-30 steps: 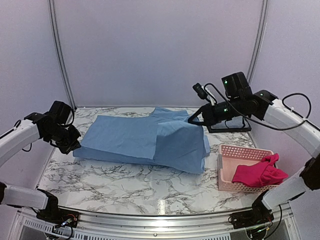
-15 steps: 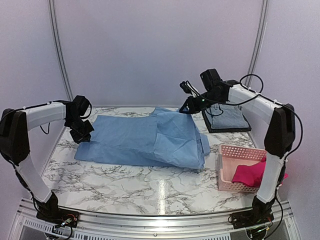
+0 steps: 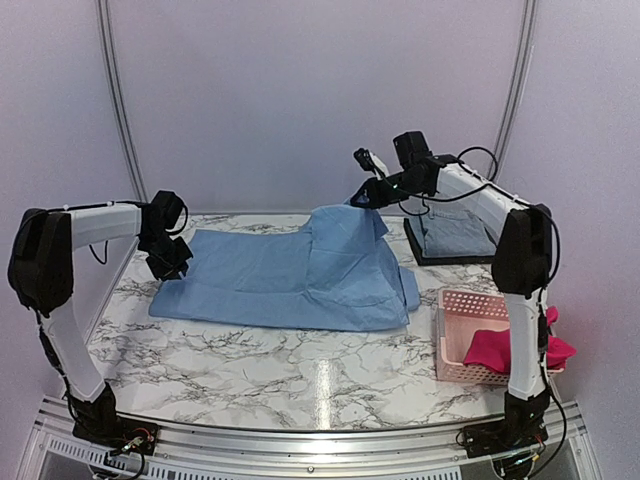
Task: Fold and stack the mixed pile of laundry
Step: Fold the flattened shirt at the center of the board, then adjust the 1/3-folded tank top at the center of the board.
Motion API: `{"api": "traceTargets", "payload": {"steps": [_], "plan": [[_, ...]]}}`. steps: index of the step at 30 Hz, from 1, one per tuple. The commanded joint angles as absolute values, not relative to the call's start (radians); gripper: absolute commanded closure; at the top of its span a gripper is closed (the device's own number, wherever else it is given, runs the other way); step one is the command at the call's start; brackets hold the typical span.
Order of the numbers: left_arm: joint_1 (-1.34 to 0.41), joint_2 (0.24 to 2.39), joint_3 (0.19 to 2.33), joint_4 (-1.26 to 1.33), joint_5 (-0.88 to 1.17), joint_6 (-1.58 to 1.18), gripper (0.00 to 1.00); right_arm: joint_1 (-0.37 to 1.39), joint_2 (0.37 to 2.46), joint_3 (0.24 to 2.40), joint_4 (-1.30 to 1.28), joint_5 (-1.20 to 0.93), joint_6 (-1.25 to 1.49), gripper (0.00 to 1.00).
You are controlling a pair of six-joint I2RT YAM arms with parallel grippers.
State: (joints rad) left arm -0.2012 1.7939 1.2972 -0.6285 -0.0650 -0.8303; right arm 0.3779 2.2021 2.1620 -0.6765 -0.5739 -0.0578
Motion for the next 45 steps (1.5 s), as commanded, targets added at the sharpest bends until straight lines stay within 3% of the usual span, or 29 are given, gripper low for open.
{"api": "traceTargets", "payload": {"steps": [1, 6, 8, 10, 14, 18, 25, 31, 38, 45], "plan": [[-0.192, 1.831, 1.329, -0.593, -0.088, -0.773, 0.76, 0.387, 2.22, 2.183, -0.699, -0.549, -0.079, 0.87], [-0.19, 1.75, 1.32, -0.581, -0.142, -0.673, 0.08, 0.378, 2.15, 2.155, -0.773, -0.351, -0.04, 0.32], [-0.19, 1.692, 1.302, -0.557, -0.139, -0.604, 0.01, 0.367, 2.089, 2.106, -0.794, -0.31, -0.012, 0.12], [-0.19, 1.646, 1.279, -0.526, -0.093, -0.534, 0.01, 0.364, 2.019, 2.029, -0.801, -0.283, -0.007, 0.03], [-0.192, 1.629, 1.247, -0.491, 0.069, -0.462, 0.01, 0.372, 1.881, 1.858, -0.789, -0.336, 0.079, 0.03], [-0.195, 1.672, 1.205, -0.435, 0.158, -0.474, 0.01, 0.446, 1.787, 1.657, -0.675, -0.482, 0.172, 0.09], [-0.195, 1.804, 1.171, -0.409, 0.198, -0.524, 0.15, 0.563, 1.844, 1.404, -0.48, -0.625, 0.289, 0.2], [-0.195, 1.816, 1.016, -0.414, 0.16, -0.657, 0.21, 0.563, 1.86, 1.226, -0.458, -0.576, 0.278, 0.2], [-0.194, 1.696, 0.833, -0.445, 0.098, -0.695, 0.23, 0.578, 1.811, 0.998, -0.44, -0.59, 0.317, 0.23], [-0.195, 1.492, 0.723, -0.548, 0.075, -0.692, 0.23, 0.713, 1.683, 0.879, -0.467, -0.698, 0.39, 0.23]]}}
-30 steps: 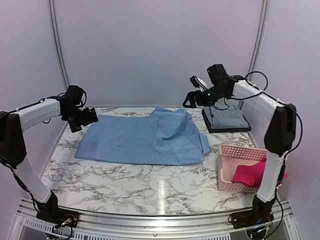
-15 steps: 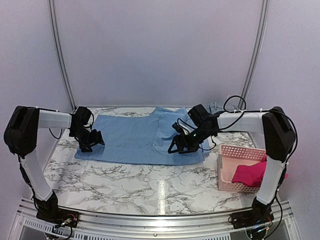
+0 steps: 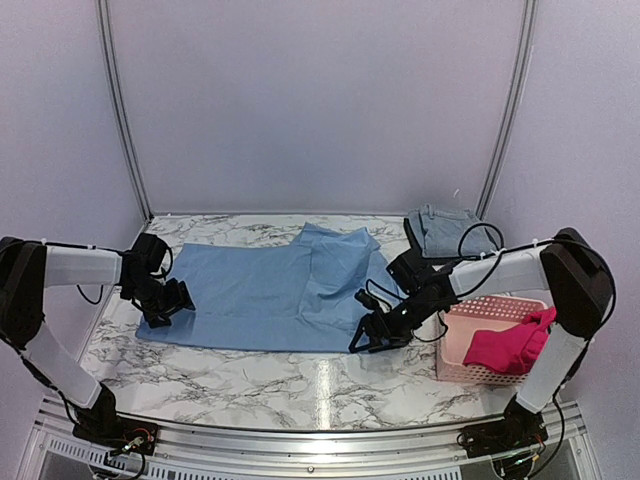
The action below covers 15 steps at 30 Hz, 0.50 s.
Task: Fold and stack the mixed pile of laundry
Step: Adjust the 1/3-folded tank top at the center of the board.
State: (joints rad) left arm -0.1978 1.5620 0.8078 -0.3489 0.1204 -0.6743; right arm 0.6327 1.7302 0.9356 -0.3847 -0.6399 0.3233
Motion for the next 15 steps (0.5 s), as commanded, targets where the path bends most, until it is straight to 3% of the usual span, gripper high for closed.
{"api": "traceTargets", "payload": {"steps": [1, 7, 15], "plan": [[-0.195, 1.455, 0.709, -0.563, 0.074, -0.696, 0.22, 0.735, 1.662, 0.88, -0.479, -0.714, 0.395, 0.23], [-0.194, 1.297, 0.824, -0.562, 0.076, -0.605, 0.17, 0.716, 1.536, 1.104, -0.52, -0.729, 0.348, 0.21], [-0.198, 1.347, 0.997, -0.555, 0.063, -0.594, 0.15, 0.371, 1.778, 1.518, -0.546, -0.54, 0.418, 0.21]]}}
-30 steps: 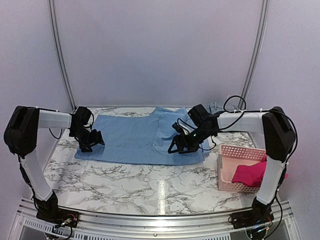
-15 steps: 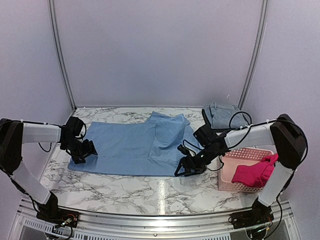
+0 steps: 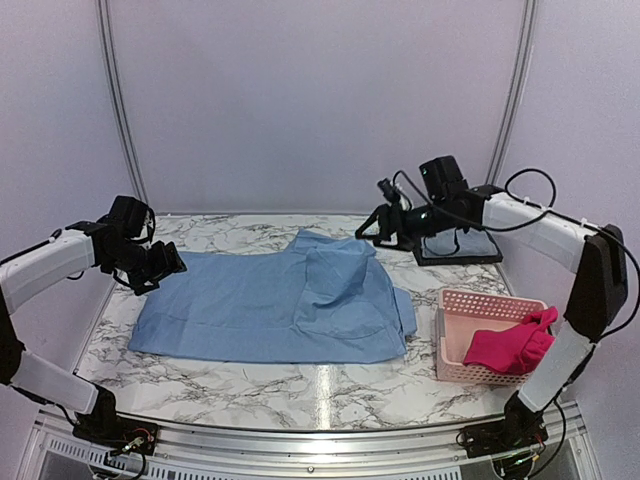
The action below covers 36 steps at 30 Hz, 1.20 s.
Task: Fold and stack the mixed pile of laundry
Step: Adjust the 1/3-folded tank top at the center of the board.
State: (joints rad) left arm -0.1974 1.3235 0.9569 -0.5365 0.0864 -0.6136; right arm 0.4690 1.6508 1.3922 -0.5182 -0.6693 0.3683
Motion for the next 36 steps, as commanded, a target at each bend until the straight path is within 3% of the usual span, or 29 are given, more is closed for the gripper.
{"api": "traceTargets", "payload": {"steps": [1, 7, 13, 16, 22, 25, 32, 36], "plan": [[-0.198, 1.35, 1.005, -0.555, 0.051, -0.599, 0.15, 0.356, 1.814, 1.563, -0.537, -0.519, 0.441, 0.19], [-0.198, 1.366, 1.02, -0.556, 0.008, -0.629, 0.1, 0.337, 2.055, 1.826, -0.537, -0.507, 0.541, 0.15], [-0.197, 1.373, 1.01, -0.556, -0.05, -0.655, 0.07, 0.348, 2.262, 1.981, -0.598, -0.511, 0.584, 0.2], [-0.196, 1.382, 1.009, -0.556, -0.07, -0.663, 0.06, 0.352, 2.314, 2.023, -0.596, -0.546, 0.593, 0.3], [-0.196, 1.395, 1.037, -0.556, -0.08, -0.656, 0.05, 0.353, 2.327, 2.039, -0.514, -0.662, 0.622, 0.81], [-0.195, 1.399, 1.059, -0.555, -0.084, -0.642, 0.05, 0.367, 2.278, 2.006, -0.42, -0.735, 0.622, 1.0], [-0.195, 1.405, 1.084, -0.55, -0.094, -0.589, 0.03, 0.484, 2.091, 1.832, -0.332, -0.79, 0.344, 1.0], [-0.195, 1.407, 1.084, -0.537, -0.053, -0.551, 0.01, 0.613, 2.024, 1.722, -0.477, -0.672, 0.071, 1.0]]}}
